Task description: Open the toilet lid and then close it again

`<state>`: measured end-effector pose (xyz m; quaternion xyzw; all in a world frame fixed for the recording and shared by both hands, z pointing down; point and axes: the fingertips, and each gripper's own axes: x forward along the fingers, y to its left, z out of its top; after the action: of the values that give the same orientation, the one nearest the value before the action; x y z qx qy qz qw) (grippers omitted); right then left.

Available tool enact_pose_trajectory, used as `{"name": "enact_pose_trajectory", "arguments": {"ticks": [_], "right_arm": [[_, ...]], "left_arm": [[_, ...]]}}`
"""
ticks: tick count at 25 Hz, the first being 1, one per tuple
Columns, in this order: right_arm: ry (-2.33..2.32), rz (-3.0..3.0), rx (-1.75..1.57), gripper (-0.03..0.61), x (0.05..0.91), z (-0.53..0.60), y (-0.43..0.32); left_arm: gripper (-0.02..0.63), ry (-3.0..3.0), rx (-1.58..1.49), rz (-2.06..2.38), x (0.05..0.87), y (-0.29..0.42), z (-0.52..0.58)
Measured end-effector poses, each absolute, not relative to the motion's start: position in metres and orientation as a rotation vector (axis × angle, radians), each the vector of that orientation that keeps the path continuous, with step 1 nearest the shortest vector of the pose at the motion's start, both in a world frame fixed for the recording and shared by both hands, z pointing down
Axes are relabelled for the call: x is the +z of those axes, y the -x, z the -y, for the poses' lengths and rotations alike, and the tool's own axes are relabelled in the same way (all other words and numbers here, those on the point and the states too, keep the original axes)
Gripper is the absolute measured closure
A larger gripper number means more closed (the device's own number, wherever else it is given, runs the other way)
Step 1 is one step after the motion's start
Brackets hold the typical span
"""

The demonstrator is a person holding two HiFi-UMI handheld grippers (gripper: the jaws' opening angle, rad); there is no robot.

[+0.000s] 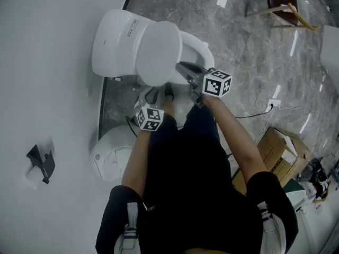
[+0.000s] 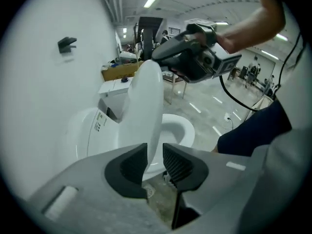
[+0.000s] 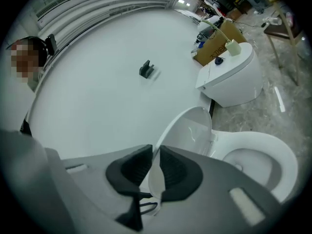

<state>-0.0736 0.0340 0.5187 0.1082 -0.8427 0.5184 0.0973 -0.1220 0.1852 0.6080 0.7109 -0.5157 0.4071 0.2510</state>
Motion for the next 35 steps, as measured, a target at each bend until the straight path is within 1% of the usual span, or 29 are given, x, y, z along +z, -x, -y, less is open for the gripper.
{"name": "enact_pose_trajectory", "arguments": {"ticks": [7,15,22,28,35], "right_arm": [[-0.320,2.504,1.525,0.525,0.507,-0.036,0.103],[-0.376,2.512,1.506,0.525,0.500,-0.036,0.122],[-0.383,2.494,1.390,0.523,0.492,-0.040,0.136],[-0.552,2.481,1.419,0.522,0.491,-0.026,0.101],[-0.673,2.459,1.419,0.523,0.486,-0.042,0.043]], "left_arm": [[0.509,-2.038,1.158,1.415,0.588,0.138,-0.164],[0.511,-2.106,1.074,1.432,0.572,0.145,-0.143],[0.521,-2.071,1.023,1.485,0.566,0.159,-0.147],[0.525,-2.026,0.971,1.504,0.563,0.178,-0.147],[0.531,-1.981,0.916,1.548,0.557,0.208,-0.148]]}}
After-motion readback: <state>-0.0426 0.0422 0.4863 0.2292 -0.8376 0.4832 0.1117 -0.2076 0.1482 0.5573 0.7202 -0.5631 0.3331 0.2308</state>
